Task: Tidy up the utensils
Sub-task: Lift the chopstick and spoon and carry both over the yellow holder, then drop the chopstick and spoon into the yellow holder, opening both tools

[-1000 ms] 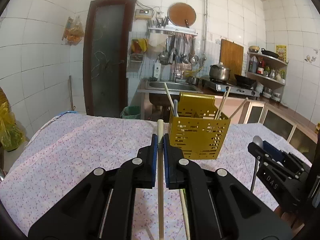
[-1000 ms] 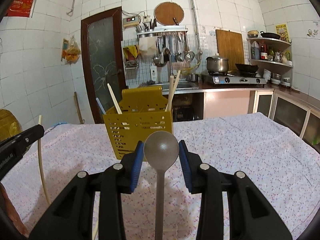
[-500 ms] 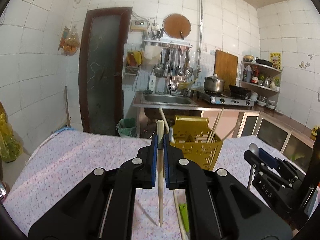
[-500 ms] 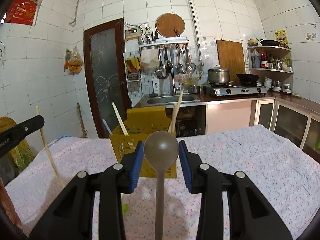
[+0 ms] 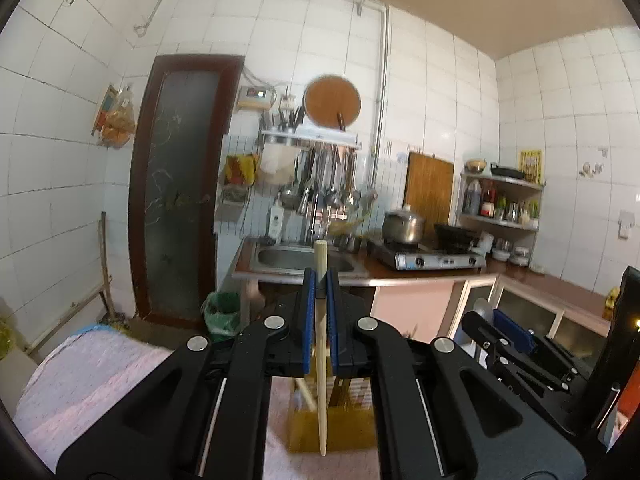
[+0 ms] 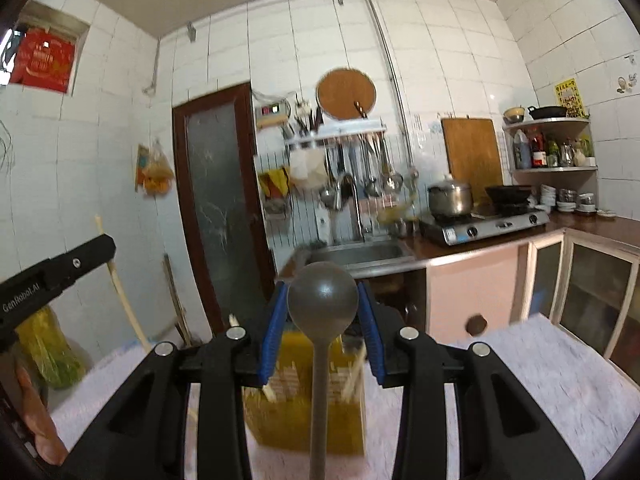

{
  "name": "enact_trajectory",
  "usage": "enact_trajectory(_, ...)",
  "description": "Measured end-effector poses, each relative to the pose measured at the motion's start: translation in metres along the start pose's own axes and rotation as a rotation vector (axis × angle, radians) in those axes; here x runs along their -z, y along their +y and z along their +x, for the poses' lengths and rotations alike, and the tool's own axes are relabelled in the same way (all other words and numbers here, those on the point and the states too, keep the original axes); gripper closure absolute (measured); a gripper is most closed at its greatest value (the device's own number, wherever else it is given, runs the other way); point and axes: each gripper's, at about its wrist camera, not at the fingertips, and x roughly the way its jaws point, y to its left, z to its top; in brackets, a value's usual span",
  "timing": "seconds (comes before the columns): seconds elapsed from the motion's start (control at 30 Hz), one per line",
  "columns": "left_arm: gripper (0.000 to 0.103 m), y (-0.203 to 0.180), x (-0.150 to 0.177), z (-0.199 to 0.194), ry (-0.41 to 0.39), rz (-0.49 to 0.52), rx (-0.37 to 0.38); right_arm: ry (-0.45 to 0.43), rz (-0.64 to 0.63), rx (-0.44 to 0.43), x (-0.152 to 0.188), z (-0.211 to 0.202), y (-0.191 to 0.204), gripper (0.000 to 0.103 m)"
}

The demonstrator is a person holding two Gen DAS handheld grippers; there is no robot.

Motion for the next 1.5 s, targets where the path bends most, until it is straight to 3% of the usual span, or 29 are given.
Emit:
enact_trajectory(0.3,0.098,-0.007,-0.008,0.067,-0.045,0.019,-0.026,-0.094,-0.012,0.019,0.001,0.055,0.008,0.067)
enact_trajectory(0.57,0.098,-0.007,0.021,0.113,-0.009,0.035,-0.021,-0.121,-0.064,0.068,0.028,0.094,0.009,0.067)
enact_trajectory(0.93,0.097,0.016,0.064,0.131,0.106,0.032,-0.063,-0.024,-0.121,0.121,0.056,0.108,0.002,0.064)
enact_trajectory(0.97,0.09,0.018,0.064,0.129,0.12,0.032,-0.074,-0.006,-0.116,0.125,0.055,0.105,0.0,0.056)
enact_trajectory(1.0,0.072,0.02,0.063,0.126,0.136,0.034,-0.087,0.008,-0.112,0.135,0.052,0.1,-0.003,0.05)
enact_trajectory(1.07,0.046,0.026,0.057,0.112,0.14,0.021,-0.105,0.021,-0.113,0.142,0.047,0.091,-0.005,0.049)
enact_trajectory(1.13,0.035,0.032,0.05,0.092,0.129,0.026,-0.129,0.042,-0.122,0.146,0.037,0.077,-0.004,0.049)
enact_trajectory(1.2,0.018,0.039,0.046,0.075,0.146,0.036,-0.147,0.08,-0.13,0.147,0.031,0.06,0.0,0.042)
enact_trajectory(1.3,0.006,0.053,0.049,0.048,0.174,0.036,-0.182,0.179,-0.14,0.13,0.041,0.042,0.007,0.039)
enact_trajectory(1.4,0.005,0.069,0.062,0.028,0.227,0.034,-0.207,0.297,-0.156,0.107,0.068,0.026,0.017,0.037)
enact_trajectory(1.5,0.005,0.09,0.095,0.011,0.334,0.03,-0.27,0.406,-0.18,0.096,0.104,0.014,0.028,0.037)
